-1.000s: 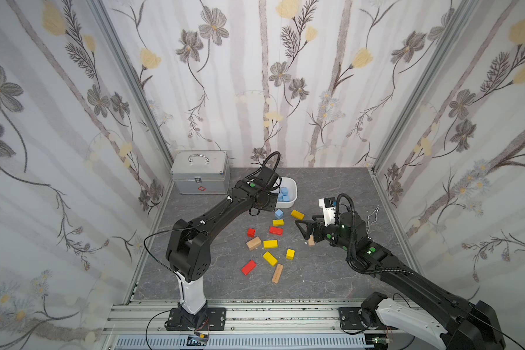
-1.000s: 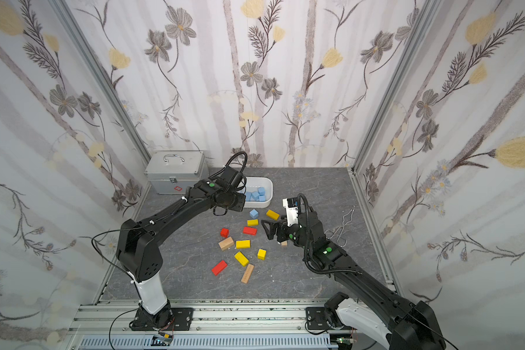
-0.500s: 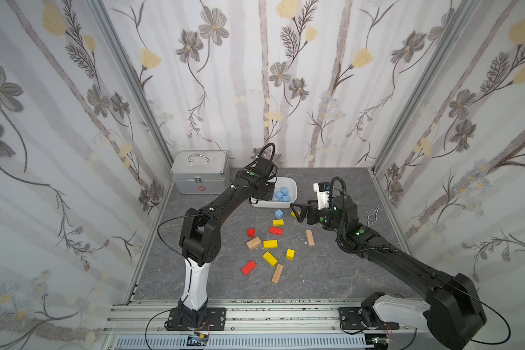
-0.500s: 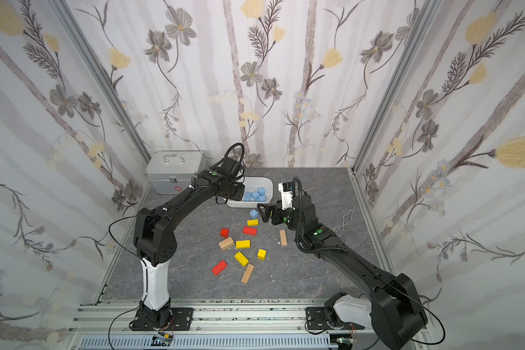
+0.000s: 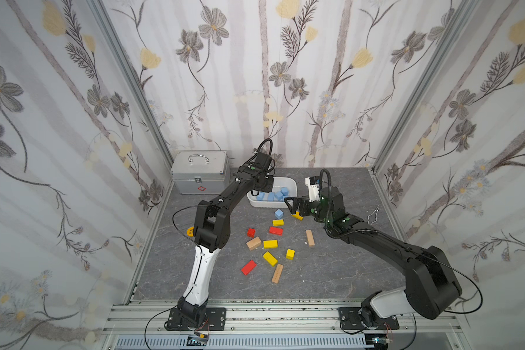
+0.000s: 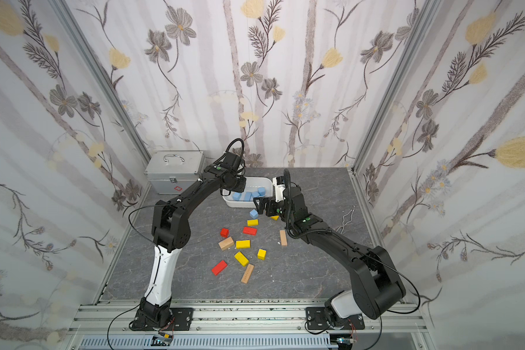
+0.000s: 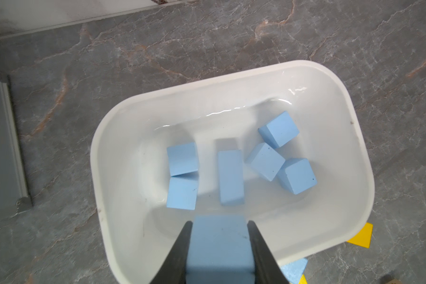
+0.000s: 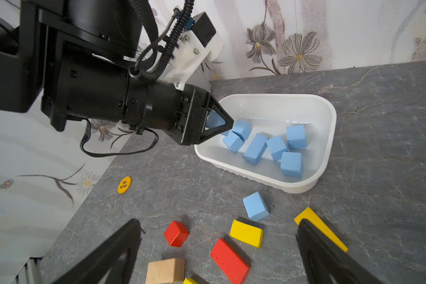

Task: Pick out the blue building blocks
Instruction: Place the building block in the storage box.

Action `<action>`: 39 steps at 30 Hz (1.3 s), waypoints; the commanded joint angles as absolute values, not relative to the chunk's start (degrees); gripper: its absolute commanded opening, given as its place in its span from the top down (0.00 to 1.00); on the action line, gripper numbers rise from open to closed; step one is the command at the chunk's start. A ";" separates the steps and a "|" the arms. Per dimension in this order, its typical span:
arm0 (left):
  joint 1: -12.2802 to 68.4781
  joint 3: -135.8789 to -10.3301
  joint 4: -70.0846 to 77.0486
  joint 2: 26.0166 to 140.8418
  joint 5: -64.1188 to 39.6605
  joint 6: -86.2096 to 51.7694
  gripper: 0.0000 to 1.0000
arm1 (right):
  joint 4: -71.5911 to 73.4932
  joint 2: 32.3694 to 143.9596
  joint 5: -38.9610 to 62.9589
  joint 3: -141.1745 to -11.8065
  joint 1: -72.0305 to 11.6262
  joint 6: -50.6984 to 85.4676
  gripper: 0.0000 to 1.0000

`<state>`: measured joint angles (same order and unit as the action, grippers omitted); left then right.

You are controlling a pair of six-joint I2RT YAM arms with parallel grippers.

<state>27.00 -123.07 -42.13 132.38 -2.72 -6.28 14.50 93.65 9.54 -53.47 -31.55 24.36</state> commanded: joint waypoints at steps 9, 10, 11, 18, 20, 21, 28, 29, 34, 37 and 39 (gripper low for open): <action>25.39 -134.22 -41.18 142.36 -5.69 -4.26 1.00 | 18.87 99.27 11.72 -57.03 -30.83 22.72 0.00; 25.27 -134.72 -40.75 143.02 -5.79 -4.19 1.00 | 19.07 99.56 11.92 -57.13 -30.67 22.68 0.00; 25.14 -135.11 -40.39 143.63 -6.01 -4.17 1.00 | 19.16 99.74 12.02 -57.17 -30.53 22.68 0.00; 24.96 -138.78 -39.60 147.71 -8.52 -4.23 1.00 | 20.07 100.77 12.82 -56.96 -29.45 22.39 0.00; 24.90 -138.87 -39.16 148.17 -8.71 -4.29 1.00 | 20.18 100.98 13.09 -56.95 -29.24 22.41 0.00; 24.88 -138.87 -39.03 148.42 -8.70 -4.31 1.00 | 20.21 101.09 13.23 -56.87 -29.17 22.41 0.00; 24.88 -138.91 -38.52 149.37 -9.44 -4.66 0.99 | 20.40 101.47 13.67 -56.69 -28.70 22.57 0.00; 24.87 -138.95 -38.43 149.48 -9.41 -4.61 0.99 | 20.41 101.35 13.64 -56.61 -28.60 22.59 0.00; 24.87 -139.21 -38.15 150.02 -9.93 -4.73 0.94 | 20.65 101.22 13.87 -56.26 -28.41 22.48 0.00; 24.92 -139.22 -38.14 150.27 -9.86 -4.80 0.92 | 20.70 101.01 13.97 -56.00 -28.36 22.39 0.00; 24.88 -139.22 -38.23 150.47 -9.67 -4.75 0.91 | 20.87 100.95 14.19 -55.82 -28.30 22.41 0.00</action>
<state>25.02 -138.74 -39.11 150.06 -9.26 -4.97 18.15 101.14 13.43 -55.99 -28.36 22.85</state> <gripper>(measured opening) 0.322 0.996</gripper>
